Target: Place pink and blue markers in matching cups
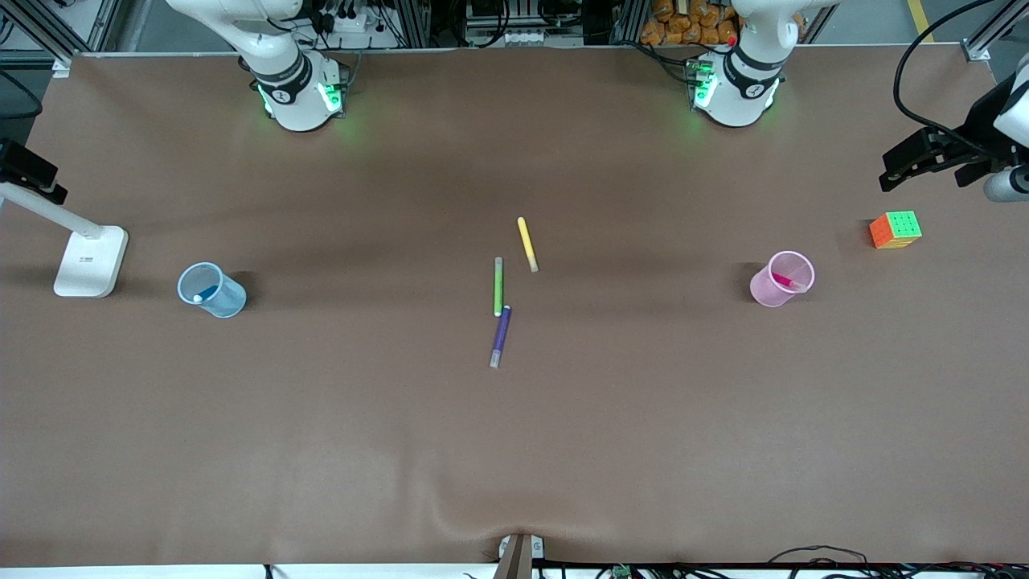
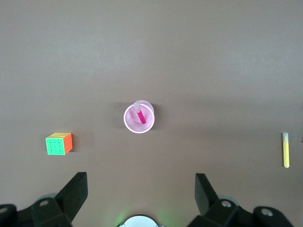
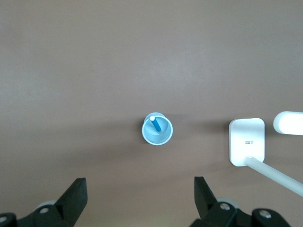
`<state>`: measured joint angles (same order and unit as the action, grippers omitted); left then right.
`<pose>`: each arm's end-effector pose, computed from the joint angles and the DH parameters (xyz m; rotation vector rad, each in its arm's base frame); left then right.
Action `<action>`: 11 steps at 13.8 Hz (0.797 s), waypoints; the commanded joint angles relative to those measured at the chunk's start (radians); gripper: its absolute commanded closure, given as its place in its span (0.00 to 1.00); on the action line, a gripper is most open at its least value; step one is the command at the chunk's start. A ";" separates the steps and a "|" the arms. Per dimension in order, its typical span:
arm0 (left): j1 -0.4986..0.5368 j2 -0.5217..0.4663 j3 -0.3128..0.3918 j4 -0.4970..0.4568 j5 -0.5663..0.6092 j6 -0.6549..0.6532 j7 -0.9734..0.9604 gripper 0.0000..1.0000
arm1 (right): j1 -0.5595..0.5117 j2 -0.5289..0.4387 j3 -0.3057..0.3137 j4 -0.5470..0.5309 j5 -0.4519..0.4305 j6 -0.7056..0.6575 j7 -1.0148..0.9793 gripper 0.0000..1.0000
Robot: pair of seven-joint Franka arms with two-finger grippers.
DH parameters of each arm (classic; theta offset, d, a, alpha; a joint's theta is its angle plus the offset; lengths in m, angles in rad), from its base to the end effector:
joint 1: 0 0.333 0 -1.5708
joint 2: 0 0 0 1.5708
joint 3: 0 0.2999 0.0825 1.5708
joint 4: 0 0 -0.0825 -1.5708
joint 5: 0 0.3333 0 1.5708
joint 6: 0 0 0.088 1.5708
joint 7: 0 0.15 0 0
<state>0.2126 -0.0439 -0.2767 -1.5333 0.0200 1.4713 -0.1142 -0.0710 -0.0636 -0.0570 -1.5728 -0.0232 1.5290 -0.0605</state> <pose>0.4795 -0.0306 0.5932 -3.1069 -0.0812 0.0262 0.4773 -0.0659 0.5921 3.1183 -0.1070 0.0277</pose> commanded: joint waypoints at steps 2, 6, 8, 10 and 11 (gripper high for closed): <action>-0.178 -0.030 0.160 -0.019 0.000 -0.039 -0.016 0.00 | -0.026 0.014 0.022 0.033 0.037 -0.023 0.004 0.00; -0.194 -0.079 0.169 -0.076 0.001 -0.017 -0.016 0.00 | -0.018 0.013 0.020 0.030 0.037 -0.029 0.005 0.00; -0.190 -0.080 0.169 -0.074 0.001 -0.014 -0.015 0.00 | -0.016 0.011 0.020 0.030 0.037 -0.030 0.007 0.00; -0.190 -0.080 0.169 -0.074 0.003 -0.012 -0.013 0.00 | -0.018 0.011 0.020 0.030 0.037 -0.032 0.007 0.00; -0.190 -0.082 0.169 -0.079 0.003 -0.002 -0.013 0.00 | -0.018 0.011 0.020 0.030 0.040 -0.030 0.007 0.00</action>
<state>0.0353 -0.0992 -0.1191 -1.5812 0.0200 1.4476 -0.1246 -0.0710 -0.0631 -0.0504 -1.5682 -0.0031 1.5154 -0.0603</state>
